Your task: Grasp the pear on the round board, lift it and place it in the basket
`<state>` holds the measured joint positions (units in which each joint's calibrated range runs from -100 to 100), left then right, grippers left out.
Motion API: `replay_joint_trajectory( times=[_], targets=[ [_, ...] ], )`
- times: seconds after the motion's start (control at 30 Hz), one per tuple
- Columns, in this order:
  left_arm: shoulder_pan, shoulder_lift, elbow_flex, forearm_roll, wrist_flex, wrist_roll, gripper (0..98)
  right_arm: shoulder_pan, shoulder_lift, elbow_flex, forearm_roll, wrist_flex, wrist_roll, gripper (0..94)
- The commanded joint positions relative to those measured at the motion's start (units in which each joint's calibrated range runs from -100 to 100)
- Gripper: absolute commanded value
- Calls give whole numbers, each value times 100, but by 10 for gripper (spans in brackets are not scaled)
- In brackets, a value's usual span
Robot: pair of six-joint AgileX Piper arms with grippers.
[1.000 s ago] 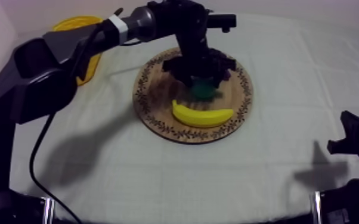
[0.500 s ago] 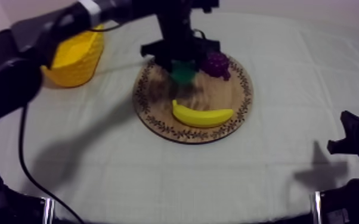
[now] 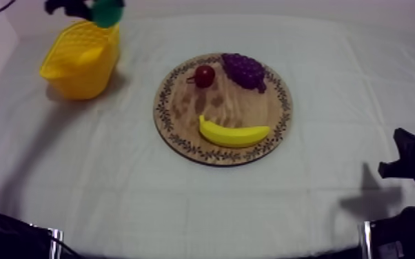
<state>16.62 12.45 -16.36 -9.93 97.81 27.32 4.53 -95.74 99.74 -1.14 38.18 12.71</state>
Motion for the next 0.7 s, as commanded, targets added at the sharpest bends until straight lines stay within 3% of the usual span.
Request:
replay_joint_trajectory(
  times=[0.0,0.43,0.67],
  targets=[
    [-402,74,330,-7,-175,-46,512,-1,-2,4,0,4,2,3],
    [-975,1342,714,109,-1173,-255,524,-1,-2,4,0,4,2,3],
    [-1164,2246,424,281,-1504,-400,532,-1,-2,4,0,4,2,3]
  ],
)
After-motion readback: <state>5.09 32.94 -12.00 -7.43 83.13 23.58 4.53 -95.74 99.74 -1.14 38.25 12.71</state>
